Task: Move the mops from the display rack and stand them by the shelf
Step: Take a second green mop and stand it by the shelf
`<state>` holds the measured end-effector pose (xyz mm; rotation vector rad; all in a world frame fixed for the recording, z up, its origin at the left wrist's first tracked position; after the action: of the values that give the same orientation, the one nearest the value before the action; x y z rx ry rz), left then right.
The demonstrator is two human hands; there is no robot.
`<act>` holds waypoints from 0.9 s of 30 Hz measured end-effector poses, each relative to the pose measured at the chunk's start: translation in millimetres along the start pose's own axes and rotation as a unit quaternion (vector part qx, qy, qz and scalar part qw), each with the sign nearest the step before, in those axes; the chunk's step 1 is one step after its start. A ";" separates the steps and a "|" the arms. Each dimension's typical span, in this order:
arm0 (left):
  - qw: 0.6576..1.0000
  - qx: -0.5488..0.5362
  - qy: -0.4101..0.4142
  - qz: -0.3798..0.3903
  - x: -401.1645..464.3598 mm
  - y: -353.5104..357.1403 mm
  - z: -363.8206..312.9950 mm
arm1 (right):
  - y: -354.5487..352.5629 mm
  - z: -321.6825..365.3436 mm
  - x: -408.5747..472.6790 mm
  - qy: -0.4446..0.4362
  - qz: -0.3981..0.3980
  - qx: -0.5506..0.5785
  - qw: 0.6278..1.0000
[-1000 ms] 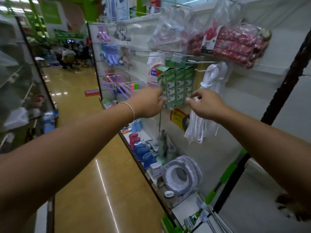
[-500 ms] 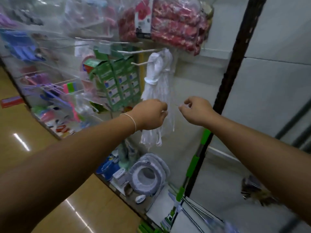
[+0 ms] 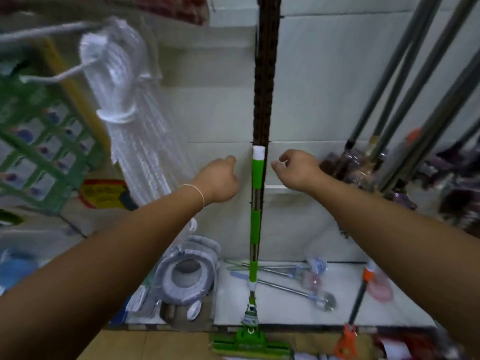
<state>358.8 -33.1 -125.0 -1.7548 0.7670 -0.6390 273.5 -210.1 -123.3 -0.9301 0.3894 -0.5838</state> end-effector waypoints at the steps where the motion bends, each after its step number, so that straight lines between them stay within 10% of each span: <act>1: 1.000 -0.010 -0.003 0.009 3.6 9.3 2.3 | 7.0 -7.6 0.2 0.011 0.003 0.001 1.000; 27: 0.975 -0.151 -0.150 0.067 36.5 176.0 96.4 | 152.7 -40.9 110.8 0.078 0.120 0.218 0.965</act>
<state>420.4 -41.7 -319.2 -1.9977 0.7912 -0.1626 383.1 -234.3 -280.4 -0.4065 0.4836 -0.4946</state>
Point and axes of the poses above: each hand's wrist, its own x-axis towards the middle knuckle, its own y-axis out of the palm, z = x × y, the point moved 5 cm from there along x, towards the middle knuckle, and after that the axes turned 8 degrees about y, right-handed, at the moved point
